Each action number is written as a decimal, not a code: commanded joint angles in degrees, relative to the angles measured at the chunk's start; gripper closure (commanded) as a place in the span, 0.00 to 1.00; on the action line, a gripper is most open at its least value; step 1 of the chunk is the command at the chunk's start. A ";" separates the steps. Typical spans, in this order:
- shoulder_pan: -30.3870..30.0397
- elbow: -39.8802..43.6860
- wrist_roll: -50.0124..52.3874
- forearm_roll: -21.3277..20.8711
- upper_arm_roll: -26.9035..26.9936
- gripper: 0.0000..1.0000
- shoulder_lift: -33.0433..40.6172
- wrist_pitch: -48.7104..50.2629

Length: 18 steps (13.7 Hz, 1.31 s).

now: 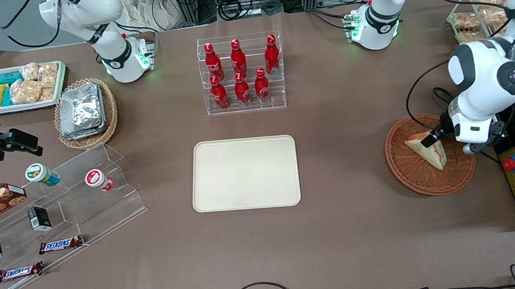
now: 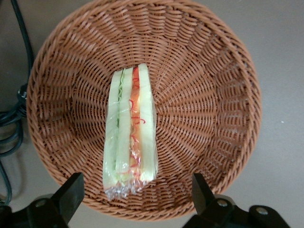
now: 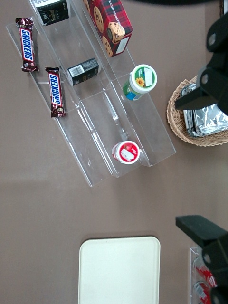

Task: Place sandwich from basket to tray
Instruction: 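Close the left gripper on the sandwich's edge and lift it from the basket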

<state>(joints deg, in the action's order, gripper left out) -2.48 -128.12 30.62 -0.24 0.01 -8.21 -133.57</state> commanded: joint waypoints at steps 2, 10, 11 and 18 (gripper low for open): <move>-0.25 0.32 3.38 0.33 1.31 0.00 -2.68 -3.10; 0.19 0.76 10.69 0.15 1.13 0.51 -6.99 -2.40; 0.37 1.02 10.17 0.07 1.05 0.85 -6.82 -2.23; 0.72 15.86 7.01 -1.16 -0.88 1.00 -5.68 20.51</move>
<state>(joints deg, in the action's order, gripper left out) -1.94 -117.29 38.38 -0.58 0.26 -14.63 -119.40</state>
